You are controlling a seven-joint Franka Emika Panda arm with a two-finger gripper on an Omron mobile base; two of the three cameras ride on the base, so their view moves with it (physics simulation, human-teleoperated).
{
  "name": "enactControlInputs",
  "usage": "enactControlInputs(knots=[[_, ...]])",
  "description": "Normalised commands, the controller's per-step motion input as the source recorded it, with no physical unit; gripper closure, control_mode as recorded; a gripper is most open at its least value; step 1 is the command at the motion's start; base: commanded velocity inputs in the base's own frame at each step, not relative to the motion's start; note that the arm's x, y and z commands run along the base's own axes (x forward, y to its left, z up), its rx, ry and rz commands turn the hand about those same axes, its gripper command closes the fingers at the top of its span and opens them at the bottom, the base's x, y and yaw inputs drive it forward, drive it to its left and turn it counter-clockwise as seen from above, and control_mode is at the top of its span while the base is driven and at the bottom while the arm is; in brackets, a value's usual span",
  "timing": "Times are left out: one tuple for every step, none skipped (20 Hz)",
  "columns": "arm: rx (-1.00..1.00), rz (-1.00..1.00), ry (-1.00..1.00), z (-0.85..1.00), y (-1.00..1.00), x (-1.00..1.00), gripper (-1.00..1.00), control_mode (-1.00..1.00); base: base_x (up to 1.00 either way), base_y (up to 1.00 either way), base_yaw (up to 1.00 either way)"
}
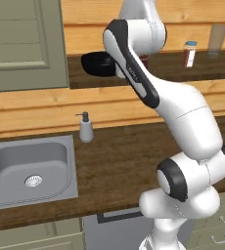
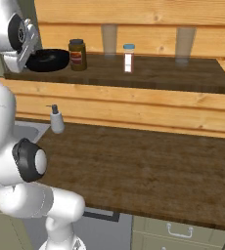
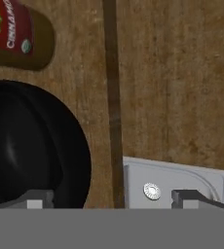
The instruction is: Pick up the bowls on the counter and stack them on top of one another in the open cabinet. Place the smaller bowl on top of the larger bowl.
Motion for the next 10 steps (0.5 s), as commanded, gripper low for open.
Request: enactControlInputs(knots=[[0.00, 0.00, -0.29, -0.11, -0.38, -1.00, -1.00, -1.00, 0.00, 0.00, 0.00], [0.00, 0.00, -0.28, -0.16, -0.40, -1.00, -1.00, -1.00, 0.00, 0.00, 0.00], [0.00, 0.00, -0.27, -0.14, -0.57, -1.00, -1.00, -1.00, 0.00, 0.00, 0.00], [0.00, 0.00, -0.24, -0.11, -0.63, -1.00, -1.00, -1.00, 0.00, 0.00, 0.00], [0.01, 0.00, -0.19, -0.13, -0.75, -1.00, -1.00, -1.00, 0.00, 0.00, 0.00], [0.01, 0.00, -0.16, -0.24, -0.77, -1.00, -1.00, -1.00, 0.00, 0.00, 0.00], [0.00, 0.00, -0.14, -0.34, -0.83, -1.00, -1.00, -1.00, 0.00, 0.00, 0.00], [0.01, 0.00, -0.07, -0.50, -0.91, -1.00, -1.00, -1.00, 0.00, 0.00, 0.00], [0.02, 0.00, 0.00, -0.66, -1.00, -1.00, -1.00, -1.00, 0.00, 0.00, 0.00], [0.01, 0.00, 0.00, -0.79, -0.99, -1.00, -1.00, -1.00, 0.00, 0.00, 0.00]])
